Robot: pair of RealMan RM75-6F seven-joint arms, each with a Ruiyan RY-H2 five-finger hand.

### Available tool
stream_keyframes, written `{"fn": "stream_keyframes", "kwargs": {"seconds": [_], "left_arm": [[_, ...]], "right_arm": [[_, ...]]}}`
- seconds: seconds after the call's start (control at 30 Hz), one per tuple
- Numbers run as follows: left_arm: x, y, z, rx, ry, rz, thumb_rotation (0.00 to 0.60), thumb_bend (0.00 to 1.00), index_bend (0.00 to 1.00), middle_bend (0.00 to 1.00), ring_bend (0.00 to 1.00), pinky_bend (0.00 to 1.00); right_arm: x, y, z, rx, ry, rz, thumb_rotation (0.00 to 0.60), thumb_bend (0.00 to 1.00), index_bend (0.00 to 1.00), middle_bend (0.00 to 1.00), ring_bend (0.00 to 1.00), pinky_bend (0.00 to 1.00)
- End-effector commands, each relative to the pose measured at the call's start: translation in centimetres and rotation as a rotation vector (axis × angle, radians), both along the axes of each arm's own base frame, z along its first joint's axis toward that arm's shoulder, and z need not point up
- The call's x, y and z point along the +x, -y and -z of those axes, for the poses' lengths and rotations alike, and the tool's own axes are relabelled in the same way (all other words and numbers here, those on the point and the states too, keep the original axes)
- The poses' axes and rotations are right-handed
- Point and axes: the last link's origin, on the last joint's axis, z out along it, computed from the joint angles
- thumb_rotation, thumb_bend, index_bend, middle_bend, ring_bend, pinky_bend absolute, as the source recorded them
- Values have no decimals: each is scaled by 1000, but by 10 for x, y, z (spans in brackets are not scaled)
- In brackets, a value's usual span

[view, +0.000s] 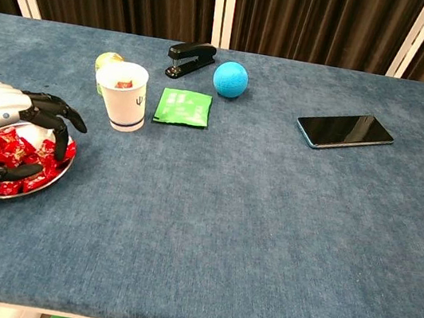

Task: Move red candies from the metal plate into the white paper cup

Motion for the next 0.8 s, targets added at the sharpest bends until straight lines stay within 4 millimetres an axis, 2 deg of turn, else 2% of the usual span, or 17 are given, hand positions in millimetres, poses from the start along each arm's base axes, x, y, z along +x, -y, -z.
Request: {"fn": "stream_keyframes", "kwargs": {"seconds": [0.03,0.27,0.43,0.67,0.8], "left_arm": [[0,-1,1,1,-1,0,600,384,506,212,118,215],[2,-3,2,9,8,0,600,388,564,224,119,217],[4,-2,-4,29,21,6,600,388,575,225,119,217],[11,-5,-35,126,55,23,600,389,575,225,119,219],[19,-21,-58,195,102,13,600,388,580,225,119,218]], "right_arm": [[0,0,0,1,0,1,600,317,0,0,0,0],[0,1,0,-1,0,2,600,317,0,0,0,0],[-1,1,0,0,0,2,600,317,0,0,0,0],[-2,1,-1,-2,4,3,600,317,0,0,0,0],[-2,1,0,-2,8,1,600,317,0,0,0,0]]}}
